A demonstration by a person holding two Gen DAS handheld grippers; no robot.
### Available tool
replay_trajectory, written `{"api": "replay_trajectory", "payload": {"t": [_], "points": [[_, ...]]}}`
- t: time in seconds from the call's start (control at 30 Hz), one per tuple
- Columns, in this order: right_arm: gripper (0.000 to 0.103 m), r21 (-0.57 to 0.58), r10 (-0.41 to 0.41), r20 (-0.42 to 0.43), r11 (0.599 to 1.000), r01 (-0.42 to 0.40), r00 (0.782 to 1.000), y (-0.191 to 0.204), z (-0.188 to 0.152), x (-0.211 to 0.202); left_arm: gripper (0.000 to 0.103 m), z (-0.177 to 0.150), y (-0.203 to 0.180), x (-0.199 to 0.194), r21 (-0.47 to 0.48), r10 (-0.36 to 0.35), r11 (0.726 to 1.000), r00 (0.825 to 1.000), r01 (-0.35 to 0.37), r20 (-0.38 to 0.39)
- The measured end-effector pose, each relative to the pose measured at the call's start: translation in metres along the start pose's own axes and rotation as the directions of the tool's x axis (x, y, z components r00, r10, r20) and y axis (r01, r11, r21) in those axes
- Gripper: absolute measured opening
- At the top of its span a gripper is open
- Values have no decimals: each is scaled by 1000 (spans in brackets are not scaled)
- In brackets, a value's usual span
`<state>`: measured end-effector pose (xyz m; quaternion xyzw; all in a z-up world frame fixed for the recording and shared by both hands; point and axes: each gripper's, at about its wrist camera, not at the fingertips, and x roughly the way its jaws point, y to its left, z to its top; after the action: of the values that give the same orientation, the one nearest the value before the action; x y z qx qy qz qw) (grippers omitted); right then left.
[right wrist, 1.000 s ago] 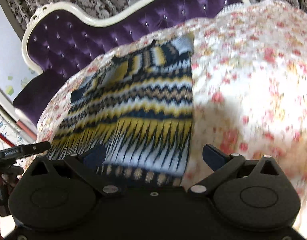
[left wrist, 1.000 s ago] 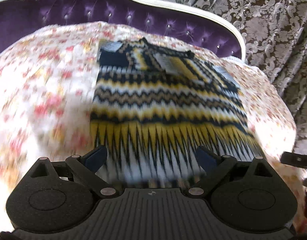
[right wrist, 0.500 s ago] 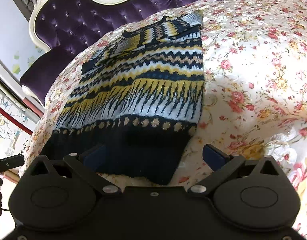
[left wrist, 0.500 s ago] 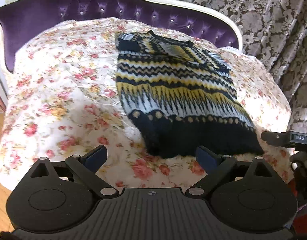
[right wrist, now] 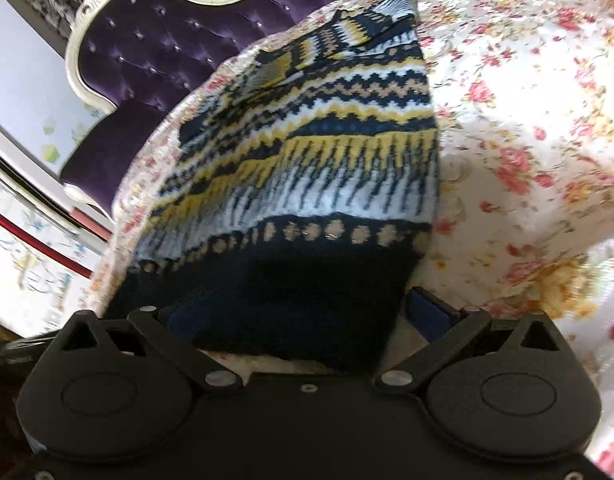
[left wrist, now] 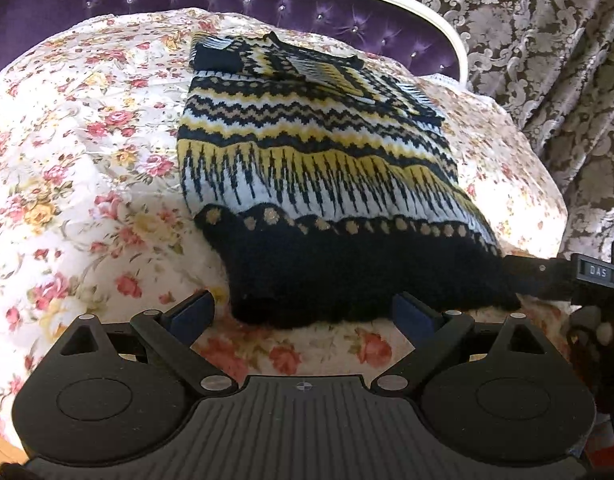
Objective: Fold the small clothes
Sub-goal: 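Move both tools to the dark hem band of the sweater, then close both tools on the dark hem band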
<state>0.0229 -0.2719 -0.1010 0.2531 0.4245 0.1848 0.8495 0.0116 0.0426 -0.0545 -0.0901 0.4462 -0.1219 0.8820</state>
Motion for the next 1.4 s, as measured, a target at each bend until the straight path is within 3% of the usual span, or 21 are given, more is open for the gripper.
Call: {"api": "replay_trajectory", "payload": {"t": [0.13, 0.37, 0.53, 0.63, 0.73, 0.87, 0.97, 1.0, 1.03, 1.07, 1.2, 1.3, 1.4], "points": [[70, 47, 7, 13, 999, -7, 1000, -6, 0, -2, 96, 2, 0, 7, -5, -3, 1000, 1000, 3, 2], [25, 60, -48, 44, 997, 45, 998, -17, -4, -9, 95, 5, -3, 17, 3, -3, 1000, 1000, 3, 11], [16, 75, -27, 85, 997, 20, 996, -19, -4, -16, 94, 7, 0, 19, -18, -11, 1000, 1000, 11, 27], [14, 77, 12, 144, 997, -23, 989, -19, -2, -28, 94, 7, 3, 16, -36, -25, 999, 999, 26, 47], [12, 109, 0, 193, 994, -21, 981, -24, 3, -38, 94, 7, 4, 15, -54, -33, 998, 998, 36, 57], [12, 119, -12, 171, 993, -9, 985, -29, 6, -35, 95, 8, 6, 21, -71, -19, 997, 998, 23, 61], [13, 109, 10, 154, 994, -27, 988, -25, 5, -30, 92, 11, 2, 28, -25, -2, 1000, 999, 3, 44], [13, 107, 21, 151, 994, -37, 988, -24, 5, -29, 75, 12, -1, 28, -1, 2, 1000, 999, -2, 50], [13, 107, 29, 152, 993, -45, 988, -24, 5, -28, 37, 12, -1, 28, 6, 10, 1000, 998, -10, 64], [13, 107, 37, 155, 993, -54, 987, -23, 6, -28, 20, 12, 1, 27, -1, 29, 1000, 997, -29, 73], [13, 123, 70, 165, 988, -91, 984, -25, 9, -32, 7, 16, 19, 21, -79, -31, 996, 994, 39, 101], [13, 128, 98, 179, 984, -122, 979, -24, 18, -36, 7, 28, 24, 6, -95, -48, 994, 989, 62, 143], [13, 127, 141, 206, 977, -169, 968, -20, 32, -39, 7, 46, 27, -11, -118, -108, 984, 976, 132, 190]]}}
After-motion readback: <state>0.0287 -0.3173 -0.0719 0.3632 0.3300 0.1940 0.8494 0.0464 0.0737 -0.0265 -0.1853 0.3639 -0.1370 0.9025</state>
